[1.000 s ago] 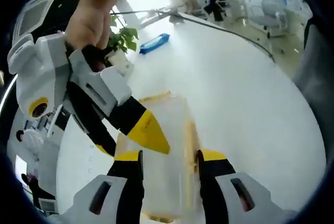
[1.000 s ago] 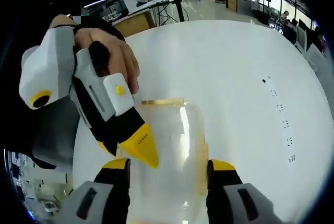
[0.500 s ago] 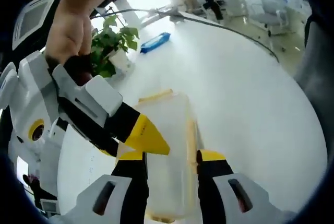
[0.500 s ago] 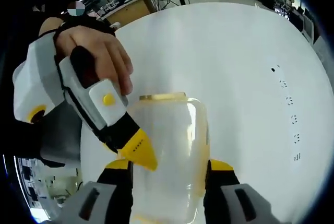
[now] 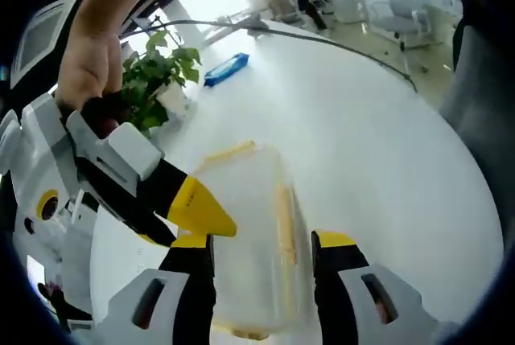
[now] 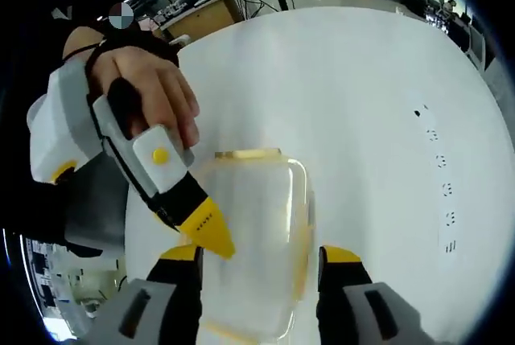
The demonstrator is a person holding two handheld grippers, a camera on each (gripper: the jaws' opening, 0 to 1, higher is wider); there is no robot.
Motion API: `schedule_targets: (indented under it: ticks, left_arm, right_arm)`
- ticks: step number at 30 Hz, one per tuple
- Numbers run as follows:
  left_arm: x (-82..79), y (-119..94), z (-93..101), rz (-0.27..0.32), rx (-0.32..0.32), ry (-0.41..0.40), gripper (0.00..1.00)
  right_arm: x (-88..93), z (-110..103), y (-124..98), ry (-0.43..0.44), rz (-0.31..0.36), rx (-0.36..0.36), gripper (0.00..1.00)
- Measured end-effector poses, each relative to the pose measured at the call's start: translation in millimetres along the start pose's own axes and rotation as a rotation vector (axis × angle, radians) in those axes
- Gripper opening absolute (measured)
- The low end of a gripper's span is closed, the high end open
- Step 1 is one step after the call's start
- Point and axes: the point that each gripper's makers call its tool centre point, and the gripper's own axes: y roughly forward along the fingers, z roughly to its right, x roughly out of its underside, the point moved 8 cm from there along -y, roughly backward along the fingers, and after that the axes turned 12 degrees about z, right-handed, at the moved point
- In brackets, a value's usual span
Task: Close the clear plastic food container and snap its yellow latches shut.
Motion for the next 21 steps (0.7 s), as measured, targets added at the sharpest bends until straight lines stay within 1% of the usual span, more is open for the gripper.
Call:
schedule_targets:
  ticks: [1,3,5,6,7,12,16,18,20,21]
  left_arm:
    - [-1.2,-3.0,-1.6,0.003,-0.006,-0.010,0.44]
    - [-3.5,-7.5,-5.0,0.013,-0.025,-0.031,0.45]
    - [-5.6,-10.1,-6.5,0.017,-0.029,-0.034,0.45]
    - [-6.7,-10.4,-6.7,0.016,-0.030,-0.025,0.45]
    - [-6.8,-10.2,-6.8,0.015,-0.028,-0.025,0.45]
    - [-5.4,-10.6,-5.8,0.008,-0.018,-0.032,0.45]
    - [-5.8,-9.9,-5.5,0.009,-0.002,-0.033,0.44]
    - [-7.2,-9.0,-5.5,0.017,0.010,-0.030,0.41]
    - [-4.4,-8.4,-7.2,-0.014,0.036,-0.013,0.43]
    - [-4.1,-8.7,-8.3,-0.013,0.042,-0.016,0.44]
  right_arm:
    - [-2.8,-0.5,-1.0,-0.015,-0.001,0.002,0.57]
    - [-4.6,-4.5,-0.7,-0.039,-0.026,0.007,0.58]
    - [-7.0,-8.1,2.0,-0.068,-0.038,0.014,0.60]
    - [-7.3,-9.6,3.0,-0.068,-0.044,0.012,0.62]
    - [-7.1,-3.7,2.4,-0.068,-0.047,0.009,0.63]
    - [-6.3,-3.9,3.8,-0.086,-0.052,0.007,0.63]
    - [-4.1,-4.2,-0.8,-0.093,-0.044,0.021,0.63]
    - [-4.5,-4.8,-2.7,-0.102,-0.032,0.038,0.62]
    - [-3.2,-7.9,-3.9,-0.106,-0.028,0.052,0.63]
    - [-2.6,-11.0,-4.0,-0.115,-0.030,0.059,0.63]
